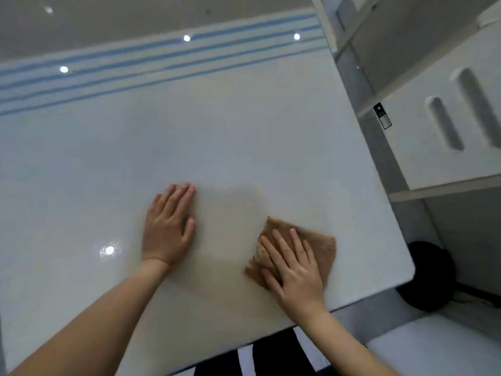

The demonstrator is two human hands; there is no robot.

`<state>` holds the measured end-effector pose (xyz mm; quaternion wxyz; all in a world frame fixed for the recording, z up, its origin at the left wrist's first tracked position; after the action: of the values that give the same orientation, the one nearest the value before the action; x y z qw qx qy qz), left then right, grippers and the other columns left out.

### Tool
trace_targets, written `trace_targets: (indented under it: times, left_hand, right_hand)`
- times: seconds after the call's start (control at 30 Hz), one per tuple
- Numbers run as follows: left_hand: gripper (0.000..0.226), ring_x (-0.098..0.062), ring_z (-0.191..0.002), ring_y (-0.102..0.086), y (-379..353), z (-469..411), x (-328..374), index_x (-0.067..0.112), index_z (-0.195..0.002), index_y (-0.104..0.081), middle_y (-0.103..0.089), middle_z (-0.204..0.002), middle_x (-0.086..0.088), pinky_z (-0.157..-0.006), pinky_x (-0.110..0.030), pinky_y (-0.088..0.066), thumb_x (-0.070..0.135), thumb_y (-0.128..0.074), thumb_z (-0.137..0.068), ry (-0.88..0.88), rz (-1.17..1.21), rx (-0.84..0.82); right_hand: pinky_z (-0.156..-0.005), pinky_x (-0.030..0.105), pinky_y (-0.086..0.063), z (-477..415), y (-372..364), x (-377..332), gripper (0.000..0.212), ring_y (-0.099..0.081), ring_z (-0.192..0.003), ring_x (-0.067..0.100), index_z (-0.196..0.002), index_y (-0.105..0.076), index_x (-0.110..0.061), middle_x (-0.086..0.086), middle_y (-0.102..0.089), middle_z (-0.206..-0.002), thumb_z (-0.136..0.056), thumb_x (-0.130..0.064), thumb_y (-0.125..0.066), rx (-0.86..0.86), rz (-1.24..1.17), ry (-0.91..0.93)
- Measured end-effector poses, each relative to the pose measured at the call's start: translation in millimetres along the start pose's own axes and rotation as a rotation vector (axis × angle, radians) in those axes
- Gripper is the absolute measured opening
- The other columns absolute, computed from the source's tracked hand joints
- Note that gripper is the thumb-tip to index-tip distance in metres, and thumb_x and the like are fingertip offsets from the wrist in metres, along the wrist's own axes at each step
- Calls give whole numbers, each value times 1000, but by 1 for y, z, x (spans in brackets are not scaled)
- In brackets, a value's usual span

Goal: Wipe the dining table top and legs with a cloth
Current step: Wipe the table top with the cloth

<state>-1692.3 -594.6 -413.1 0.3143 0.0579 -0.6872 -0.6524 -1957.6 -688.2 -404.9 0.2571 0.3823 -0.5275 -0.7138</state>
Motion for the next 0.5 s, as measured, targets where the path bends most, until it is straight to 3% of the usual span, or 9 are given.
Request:
trace_targets:
  times: [0.13,0.23,0.33,0.43,0.5]
  left_hand:
    - [60,-28,-139,-36,0,-1,0,12,-143,-45,-47,-147,-10,-116,-43,-24,29,-39,-85,14,-3,-11]
    - [60,-31,-137,-37,1,-1,2,11,-142,-45,-47,-146,-12,-115,-44,-24,29,-37,-85,9,-24,-34]
    - [60,-34,-135,-38,6,0,5,8,-141,-46,-48,-144,-15,-114,-44,-25,29,-35,-85,27,-48,-77]
    - [60,-37,-136,-37,16,-3,15,3,-141,-44,-45,-145,-19,-113,-44,-28,26,-36,-86,50,-74,-137]
    - [57,-36,-139,-34,20,-1,20,2,-144,-40,-39,-150,-19,-116,-43,-26,17,-47,-88,104,-45,-202]
  right_hand:
    - [-111,42,-30,-14,32,9,58,-36,-139,22,-146,-42,-31,-7,-44,-149,-91,-51,-46,6,-147,-6]
    - [-101,45,-39,-23,54,45,57,-47,-123,29,-142,-48,-22,1,-54,-139,-91,-47,-45,72,-8,-204]
    - [-91,45,-45,-22,53,66,54,-50,-113,34,-136,-51,-13,11,-56,-129,-91,-42,-56,-48,18,-352]
    - [-86,40,-42,-13,50,69,42,-53,-102,34,-118,-53,-6,14,-56,-112,-92,-40,-59,-132,-141,-440]
    - [-75,37,-41,-5,55,71,36,-56,-94,32,-100,-56,-7,13,-59,-100,-90,-40,-63,-148,-300,-572]
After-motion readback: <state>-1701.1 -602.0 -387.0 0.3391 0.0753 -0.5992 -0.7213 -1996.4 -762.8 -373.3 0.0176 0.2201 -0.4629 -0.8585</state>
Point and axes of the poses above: each hand's wrist, its own z-axis away from the middle knuckle, its own y-axis out of the back of the hand, x = y × z, the point moved 5 cm from there along -z, towards the middle knuckle
